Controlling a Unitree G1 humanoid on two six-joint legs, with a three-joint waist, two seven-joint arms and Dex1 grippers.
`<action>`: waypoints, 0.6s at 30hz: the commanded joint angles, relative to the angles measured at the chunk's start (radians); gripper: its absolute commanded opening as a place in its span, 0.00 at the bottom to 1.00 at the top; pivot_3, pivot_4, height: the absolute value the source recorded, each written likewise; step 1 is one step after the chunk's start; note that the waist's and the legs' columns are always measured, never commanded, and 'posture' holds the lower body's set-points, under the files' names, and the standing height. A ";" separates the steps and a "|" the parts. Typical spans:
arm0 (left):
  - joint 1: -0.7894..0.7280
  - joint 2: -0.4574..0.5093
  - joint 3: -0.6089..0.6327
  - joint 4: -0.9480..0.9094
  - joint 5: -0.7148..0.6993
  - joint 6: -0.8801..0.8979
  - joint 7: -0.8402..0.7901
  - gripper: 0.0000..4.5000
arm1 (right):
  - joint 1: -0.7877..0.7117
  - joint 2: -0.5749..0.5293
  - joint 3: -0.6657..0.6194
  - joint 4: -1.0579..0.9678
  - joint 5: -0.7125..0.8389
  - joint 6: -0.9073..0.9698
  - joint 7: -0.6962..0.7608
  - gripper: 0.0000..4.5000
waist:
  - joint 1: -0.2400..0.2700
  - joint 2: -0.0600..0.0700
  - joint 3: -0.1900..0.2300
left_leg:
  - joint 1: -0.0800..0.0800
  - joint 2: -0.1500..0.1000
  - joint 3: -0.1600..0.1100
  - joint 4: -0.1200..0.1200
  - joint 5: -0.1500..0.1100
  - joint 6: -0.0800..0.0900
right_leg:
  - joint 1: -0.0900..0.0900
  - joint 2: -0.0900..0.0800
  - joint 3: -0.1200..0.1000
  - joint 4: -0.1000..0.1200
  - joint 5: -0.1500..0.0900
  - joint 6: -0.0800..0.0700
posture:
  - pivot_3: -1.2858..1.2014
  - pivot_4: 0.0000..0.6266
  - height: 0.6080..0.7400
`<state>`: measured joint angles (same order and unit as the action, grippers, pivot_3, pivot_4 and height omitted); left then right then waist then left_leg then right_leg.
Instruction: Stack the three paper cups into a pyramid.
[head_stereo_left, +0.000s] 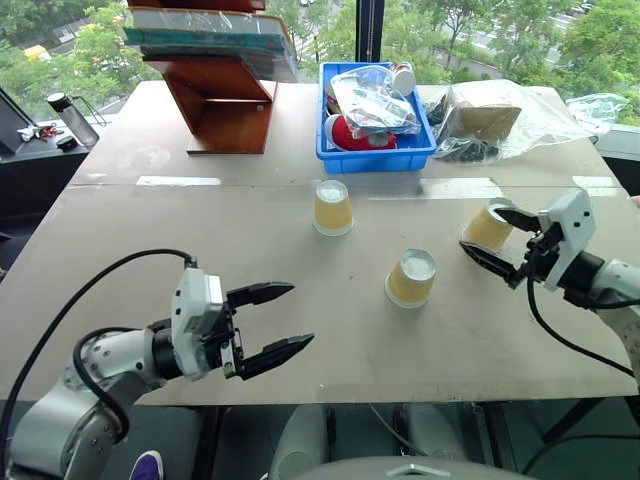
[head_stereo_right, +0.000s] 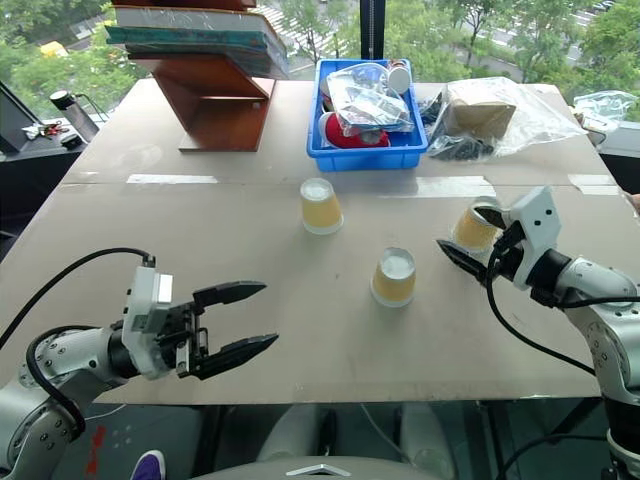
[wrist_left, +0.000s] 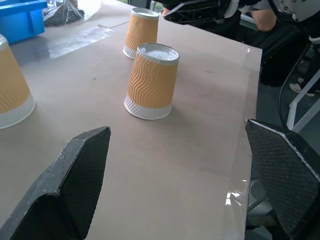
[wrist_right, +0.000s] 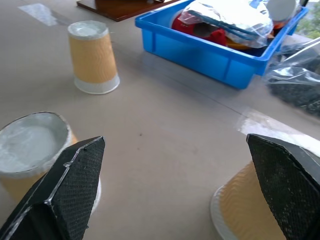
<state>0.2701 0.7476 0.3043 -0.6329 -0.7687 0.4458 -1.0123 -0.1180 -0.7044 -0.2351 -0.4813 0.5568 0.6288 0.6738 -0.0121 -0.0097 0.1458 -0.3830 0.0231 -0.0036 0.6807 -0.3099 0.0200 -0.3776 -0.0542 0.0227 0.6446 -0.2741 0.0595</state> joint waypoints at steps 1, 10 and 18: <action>-0.004 0.007 0.009 -0.004 -0.006 -0.017 -0.013 0.98 | -0.024 -0.019 -0.020 0.001 -0.017 0.005 -0.028 0.99 | 0.000 0.000 0.000 | 0.000 0.000 0.000 0.000 0.000 0.000 | 0.000 0.000 0.000 0.000 0.000 0.000 | 0.52 0.24 1.00; 0.014 0.002 0.011 -0.024 -0.007 -0.016 -0.002 0.98 | -0.135 0.066 0.025 0.168 -0.153 0.006 -0.210 0.99 | 0.000 0.000 0.000 | 0.000 0.000 0.000 0.000 0.001 -0.001 | -0.001 0.000 0.000 0.000 0.000 0.000 | 0.52 0.24 1.00; 0.043 0.000 0.029 -0.045 -0.011 -0.017 0.016 0.98 | -0.199 0.109 0.048 0.296 -0.218 0.011 -0.266 0.99 | 0.001 0.000 0.000 | 0.000 0.000 0.000 0.000 0.001 -0.001 | -0.001 0.000 0.000 0.000 0.000 0.000 | 0.52 0.24 1.00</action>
<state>0.3021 0.7478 0.3067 -0.6436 -0.7680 0.4452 -1.0030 -0.2898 -0.5941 -0.1747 -0.2057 0.3596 0.6525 0.4261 -0.0114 -0.0094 0.1459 -0.3833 0.0227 -0.0031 0.6803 -0.3091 0.0186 -0.3782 -0.0543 0.0230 0.6445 -0.2741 0.0595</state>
